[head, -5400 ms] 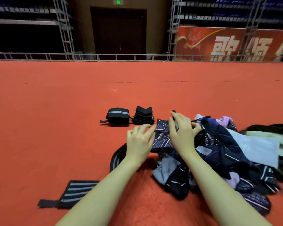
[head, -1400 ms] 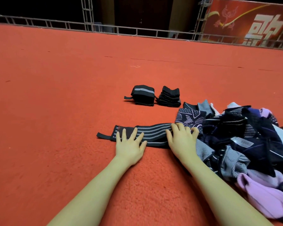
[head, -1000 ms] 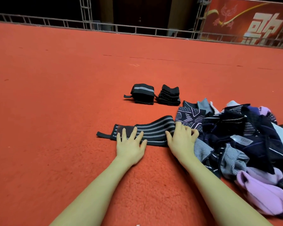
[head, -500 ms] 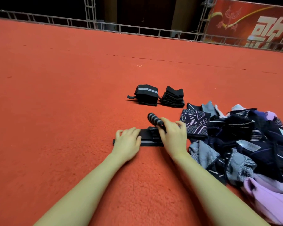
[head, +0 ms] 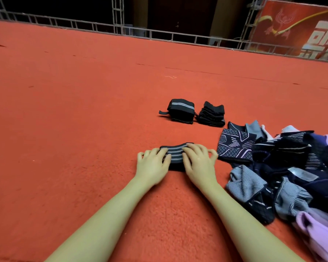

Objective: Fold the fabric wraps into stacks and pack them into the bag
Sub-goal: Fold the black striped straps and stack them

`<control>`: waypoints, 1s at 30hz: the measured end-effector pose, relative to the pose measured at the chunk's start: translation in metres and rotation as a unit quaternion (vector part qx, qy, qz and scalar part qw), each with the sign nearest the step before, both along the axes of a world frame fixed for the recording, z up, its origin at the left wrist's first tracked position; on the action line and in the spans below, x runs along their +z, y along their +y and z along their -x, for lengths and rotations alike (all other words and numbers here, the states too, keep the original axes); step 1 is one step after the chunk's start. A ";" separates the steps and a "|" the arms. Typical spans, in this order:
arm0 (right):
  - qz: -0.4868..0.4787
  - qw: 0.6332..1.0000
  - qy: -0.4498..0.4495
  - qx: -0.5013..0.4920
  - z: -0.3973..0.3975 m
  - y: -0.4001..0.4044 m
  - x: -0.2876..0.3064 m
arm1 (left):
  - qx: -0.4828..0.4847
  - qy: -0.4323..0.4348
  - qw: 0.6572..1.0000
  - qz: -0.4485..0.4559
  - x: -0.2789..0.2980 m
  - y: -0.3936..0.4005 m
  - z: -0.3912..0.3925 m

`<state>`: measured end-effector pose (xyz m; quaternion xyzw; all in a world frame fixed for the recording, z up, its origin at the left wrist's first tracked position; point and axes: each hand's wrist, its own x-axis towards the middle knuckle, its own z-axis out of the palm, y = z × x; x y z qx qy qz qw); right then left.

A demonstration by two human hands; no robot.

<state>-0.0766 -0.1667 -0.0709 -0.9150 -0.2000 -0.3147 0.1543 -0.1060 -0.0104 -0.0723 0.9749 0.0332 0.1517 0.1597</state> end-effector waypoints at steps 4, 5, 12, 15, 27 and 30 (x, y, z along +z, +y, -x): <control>0.000 0.984 0.124 -0.128 -0.001 -0.009 0.001 | 0.076 0.038 0.994 -0.069 -0.004 -0.017 -0.005; 0.015 0.976 0.159 -0.147 -0.002 -0.011 -0.001 | 0.093 0.032 0.992 -0.078 -0.004 -0.020 -0.004; -0.004 0.965 0.205 -0.160 0.001 -0.014 -0.013 | 0.091 -0.061 0.993 -0.047 -0.017 -0.032 -0.010; -0.026 0.965 0.211 -0.153 0.000 -0.015 -0.014 | 0.071 -0.054 0.995 -0.043 -0.019 -0.033 -0.012; -0.161 0.976 0.089 -0.120 0.000 -0.015 -0.006 | 0.045 -0.229 0.964 -0.129 0.002 -0.028 -0.018; -0.175 0.977 0.053 -0.112 -0.013 -0.010 0.013 | 0.049 -0.238 0.959 -0.146 0.025 -0.024 -0.031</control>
